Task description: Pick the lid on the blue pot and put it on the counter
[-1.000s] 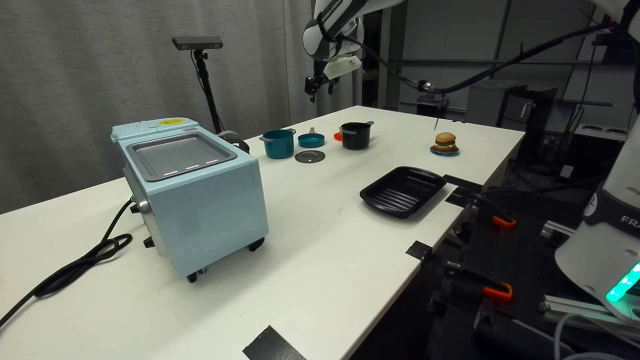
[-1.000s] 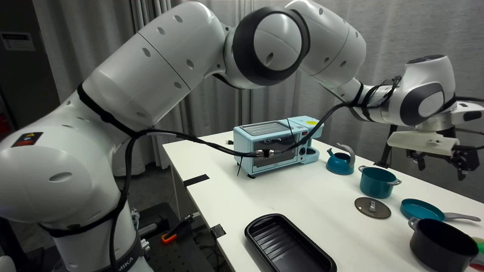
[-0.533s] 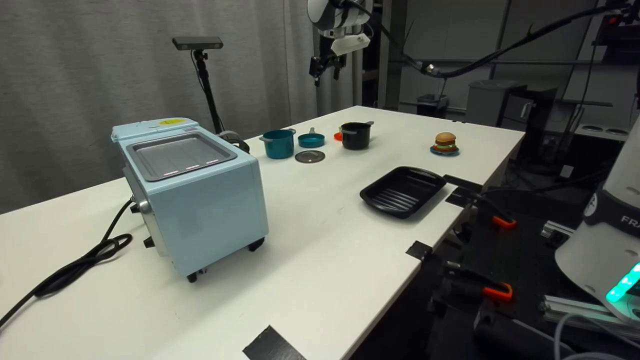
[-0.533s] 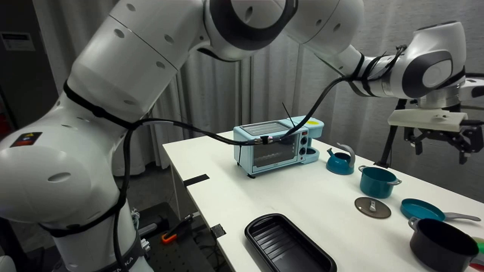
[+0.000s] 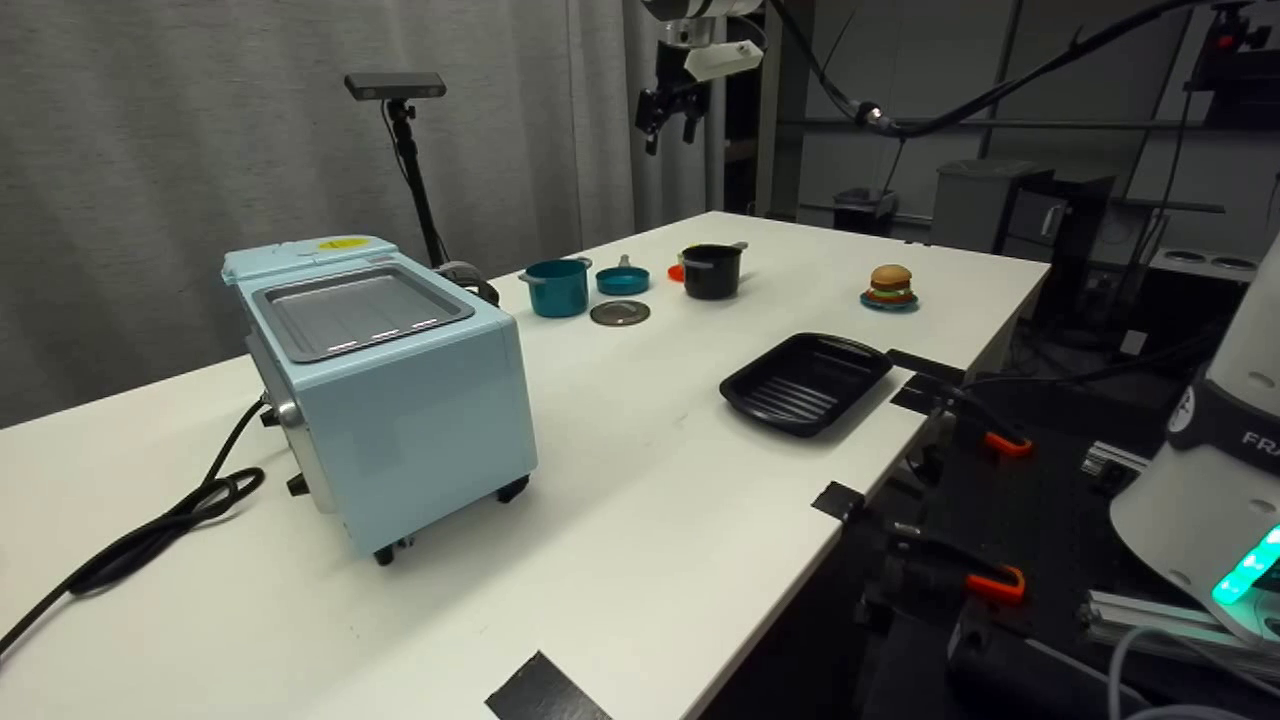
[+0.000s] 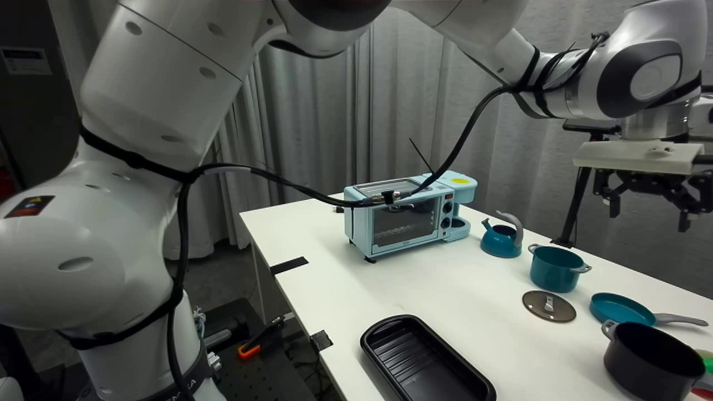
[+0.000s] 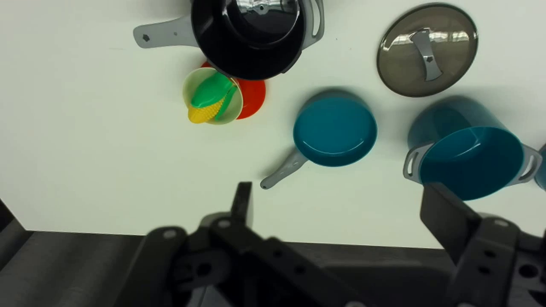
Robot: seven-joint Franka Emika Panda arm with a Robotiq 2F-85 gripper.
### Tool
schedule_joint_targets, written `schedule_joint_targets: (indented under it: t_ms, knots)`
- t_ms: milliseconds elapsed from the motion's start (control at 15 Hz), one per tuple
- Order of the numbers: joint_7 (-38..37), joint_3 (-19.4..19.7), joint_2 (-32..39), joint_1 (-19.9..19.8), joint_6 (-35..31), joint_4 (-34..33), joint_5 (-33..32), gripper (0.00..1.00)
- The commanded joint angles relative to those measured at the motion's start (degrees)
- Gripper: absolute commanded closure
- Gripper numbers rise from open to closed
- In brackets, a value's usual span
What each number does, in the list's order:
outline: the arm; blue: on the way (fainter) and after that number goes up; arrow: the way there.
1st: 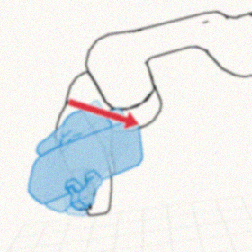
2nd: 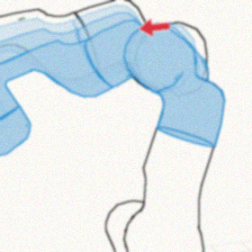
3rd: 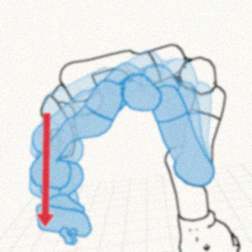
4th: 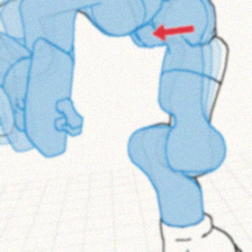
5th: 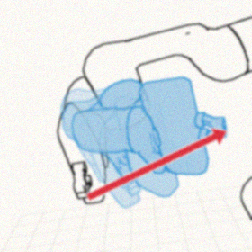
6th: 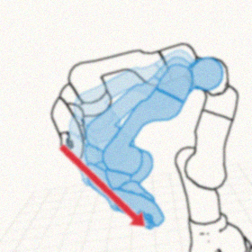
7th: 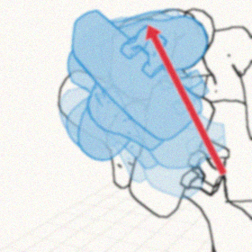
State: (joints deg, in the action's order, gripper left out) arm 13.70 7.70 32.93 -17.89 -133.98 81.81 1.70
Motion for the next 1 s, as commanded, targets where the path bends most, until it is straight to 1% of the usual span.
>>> schedule_joint_targets:
  t_ms: [0, 933]
  knots:
    - [0.1, -0.3, -0.5, -0.4, 0.2, 0.3, -0.2, 0.0]
    - [0.1, -0.4, -1.0, -0.3, 0.2, 1.1, -0.1, 0.0]
